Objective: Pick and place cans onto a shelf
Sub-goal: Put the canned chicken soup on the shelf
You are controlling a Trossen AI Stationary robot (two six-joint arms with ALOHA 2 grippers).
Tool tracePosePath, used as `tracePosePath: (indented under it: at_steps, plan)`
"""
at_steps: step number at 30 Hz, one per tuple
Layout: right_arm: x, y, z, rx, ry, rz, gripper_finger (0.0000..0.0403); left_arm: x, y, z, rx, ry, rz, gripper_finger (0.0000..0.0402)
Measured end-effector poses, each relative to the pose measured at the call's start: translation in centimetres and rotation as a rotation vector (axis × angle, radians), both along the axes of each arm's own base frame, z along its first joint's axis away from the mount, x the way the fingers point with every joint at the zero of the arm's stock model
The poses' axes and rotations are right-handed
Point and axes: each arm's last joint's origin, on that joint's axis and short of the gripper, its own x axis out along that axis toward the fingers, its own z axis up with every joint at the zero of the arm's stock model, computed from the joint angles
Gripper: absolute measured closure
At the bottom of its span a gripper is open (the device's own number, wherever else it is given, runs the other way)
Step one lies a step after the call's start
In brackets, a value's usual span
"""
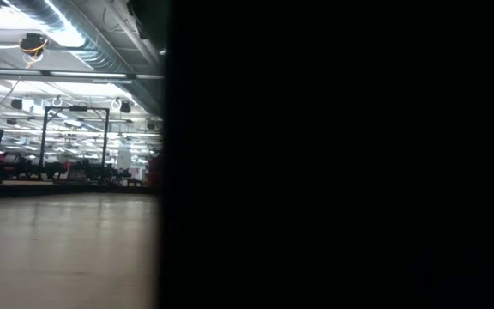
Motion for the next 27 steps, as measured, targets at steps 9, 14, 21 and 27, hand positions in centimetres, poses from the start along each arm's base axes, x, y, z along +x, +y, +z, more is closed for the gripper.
tracePosePath:
  at_steps: [9, 14, 21, 27]
  plan:
    - [1.4, -0.8, -2.3, 0.019, 0.013, -0.037, 0.0304, 0.0, 0.1, 0.0, -0.015, -0.003, 0.032, 0.0401]
    - [1.6, -0.8, -2.8, 0.024, 0.031, -0.036, 0.0304, 0.0, 0.1, 0.0, -0.016, -0.003, 0.030, 0.0401]
    - [0.2, -1.0, -0.1, -0.135, 0.032, -0.068, 0.0304, 0.0, 0.1, 0.0, -0.016, -0.002, 0.031, 0.0401]
    - [-1.2, -3.4, 0.0, -0.025, 0.003, -0.323, 0.0304, 0.0, 0.1, 0.0, -0.015, -0.002, 0.031, 0.0401]
